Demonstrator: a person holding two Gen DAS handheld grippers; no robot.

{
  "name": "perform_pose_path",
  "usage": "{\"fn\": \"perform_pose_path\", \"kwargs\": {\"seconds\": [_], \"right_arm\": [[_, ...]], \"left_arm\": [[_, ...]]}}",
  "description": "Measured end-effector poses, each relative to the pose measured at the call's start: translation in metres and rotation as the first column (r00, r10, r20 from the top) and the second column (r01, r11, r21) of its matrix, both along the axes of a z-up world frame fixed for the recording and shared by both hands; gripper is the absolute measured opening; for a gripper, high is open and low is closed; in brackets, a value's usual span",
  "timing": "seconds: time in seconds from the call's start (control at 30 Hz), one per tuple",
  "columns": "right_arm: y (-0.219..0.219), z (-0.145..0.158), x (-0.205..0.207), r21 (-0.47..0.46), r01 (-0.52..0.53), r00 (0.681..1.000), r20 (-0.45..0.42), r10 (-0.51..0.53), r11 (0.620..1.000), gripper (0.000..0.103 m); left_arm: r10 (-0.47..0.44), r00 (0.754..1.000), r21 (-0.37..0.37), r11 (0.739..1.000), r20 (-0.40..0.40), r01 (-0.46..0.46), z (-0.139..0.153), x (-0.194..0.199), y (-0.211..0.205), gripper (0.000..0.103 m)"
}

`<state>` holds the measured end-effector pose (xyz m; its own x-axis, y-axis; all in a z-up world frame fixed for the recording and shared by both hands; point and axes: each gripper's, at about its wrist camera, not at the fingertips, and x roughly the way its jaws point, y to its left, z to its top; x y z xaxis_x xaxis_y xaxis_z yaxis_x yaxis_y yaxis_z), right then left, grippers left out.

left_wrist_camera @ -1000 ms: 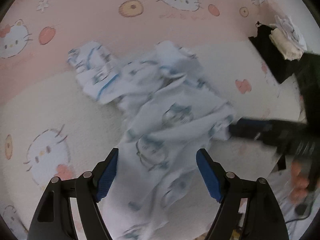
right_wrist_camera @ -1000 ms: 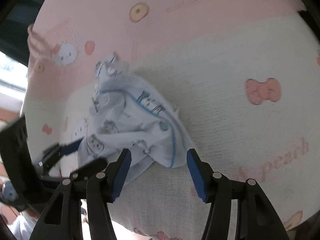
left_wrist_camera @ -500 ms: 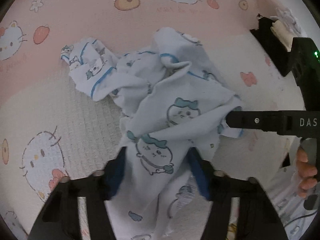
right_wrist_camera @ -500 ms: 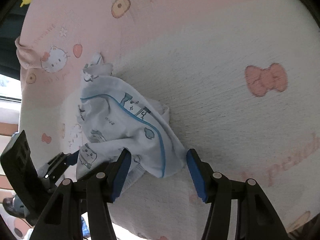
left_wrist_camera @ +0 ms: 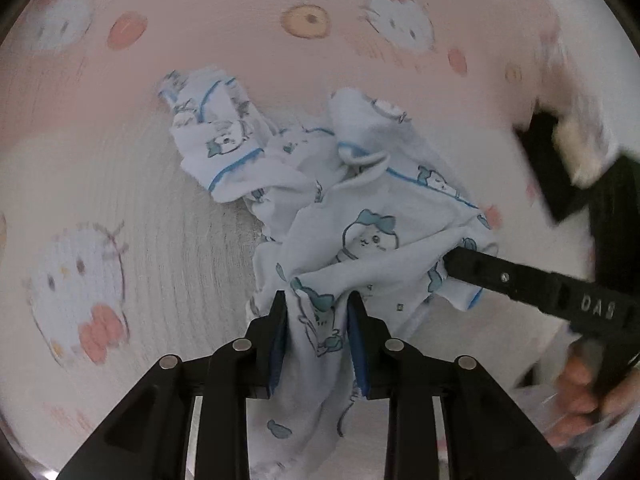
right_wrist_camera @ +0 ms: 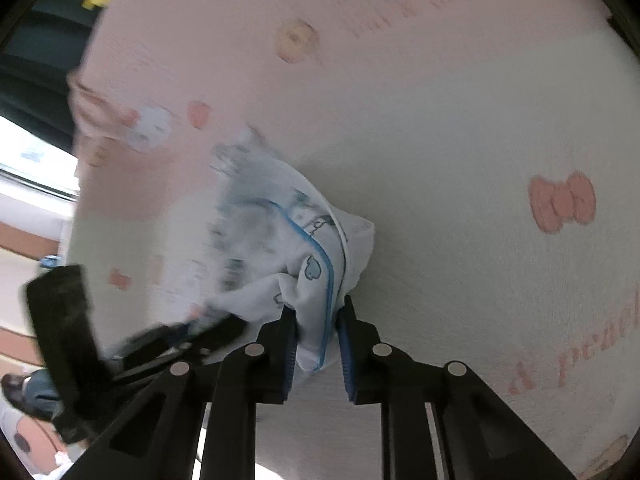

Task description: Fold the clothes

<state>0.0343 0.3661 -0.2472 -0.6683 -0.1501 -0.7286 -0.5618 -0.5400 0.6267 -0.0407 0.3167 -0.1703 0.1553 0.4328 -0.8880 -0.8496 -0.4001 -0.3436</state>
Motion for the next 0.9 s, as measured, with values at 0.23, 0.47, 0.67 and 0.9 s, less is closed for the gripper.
{"fn": "perform_pose_path", "kwargs": {"seconds": [0.23, 0.47, 0.67, 0.9], "right_arm": [[-0.001, 0.020, -0.006, 0.027, 0.006, 0.993, -0.120, -0.003, 1.000, 0.018], [-0.005, 0.017, -0.025, 0.012, -0.009, 0.993, -0.117, 0.010, 1.000, 0.018], [0.000, 0.025, -0.031, -0.009, 0.009, 0.991, -0.133, -0.010, 1.000, 0.018], [0.009, 0.025, -0.025, -0.089, 0.038, 0.980, -0.189, -0.055, 0.995, 0.018]], "left_arm": [[0.037, 0.998, 0.140, 0.989, 0.046, -0.043, 0.034, -0.011, -0.003, 0.061], [-0.135, 0.977, 0.126, 0.980, -0.166, 0.157, 0.016, 0.016, 0.010, 0.061], [-0.181, 0.970, 0.063, 0.979, -0.160, 0.193, 0.010, 0.025, 0.021, 0.061], [-0.117, 0.980, 0.095, 0.987, -0.159, 0.133, 0.015, 0.013, 0.042, 0.061]]}}
